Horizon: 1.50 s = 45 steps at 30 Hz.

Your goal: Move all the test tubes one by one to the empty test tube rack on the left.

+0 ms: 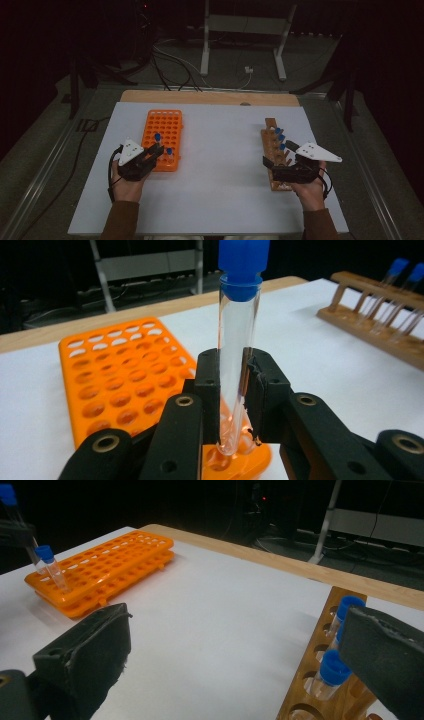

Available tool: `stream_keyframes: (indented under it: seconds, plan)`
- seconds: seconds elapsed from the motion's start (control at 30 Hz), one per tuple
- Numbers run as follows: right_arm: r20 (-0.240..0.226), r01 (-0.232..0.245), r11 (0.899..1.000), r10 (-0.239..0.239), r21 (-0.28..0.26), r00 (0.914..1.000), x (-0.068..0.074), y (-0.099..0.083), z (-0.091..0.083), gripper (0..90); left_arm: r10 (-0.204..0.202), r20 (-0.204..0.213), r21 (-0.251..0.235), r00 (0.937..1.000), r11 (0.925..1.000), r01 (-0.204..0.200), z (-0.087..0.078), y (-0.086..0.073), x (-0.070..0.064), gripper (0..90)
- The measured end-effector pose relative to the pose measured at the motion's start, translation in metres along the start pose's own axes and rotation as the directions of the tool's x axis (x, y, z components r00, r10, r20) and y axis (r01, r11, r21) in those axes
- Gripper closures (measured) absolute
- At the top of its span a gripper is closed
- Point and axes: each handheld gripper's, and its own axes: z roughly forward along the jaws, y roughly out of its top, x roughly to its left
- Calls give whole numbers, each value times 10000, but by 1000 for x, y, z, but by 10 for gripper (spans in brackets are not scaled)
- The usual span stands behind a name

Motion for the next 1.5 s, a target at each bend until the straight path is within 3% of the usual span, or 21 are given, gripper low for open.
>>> stream_keyframes:
  seconds: [0.5,0.67,0.93,1.0,1.37,1.5]
  plan:
    - [-63,34,10000,-34,37,10000,0,-2,0,7,9,72,790,10000,9969,-15,21,-21,4,779]
    - [-134,60,10000,-60,36,9999,1,-2,1,8,206,110,1359,9997,9905,-219,24,-27,4,778]
    - [-121,26,10000,-25,42,9999,0,-3,0,8,524,95,1770,9986,9828,-532,26,-29,1,783]
    - [-117,29,10000,-28,55,9999,0,-3,0,8,675,81,1989,9977,9777,-677,27,-30,-1,784]
    - [-141,23,9999,-21,110,9999,0,-4,3,8,555,75,1904,9984,9801,-559,25,-33,0,782]
    - [-100,11,9999,-10,107,9999,0,-4,3,8,161,237,1769,9996,9840,-201,24,-35,0,743]
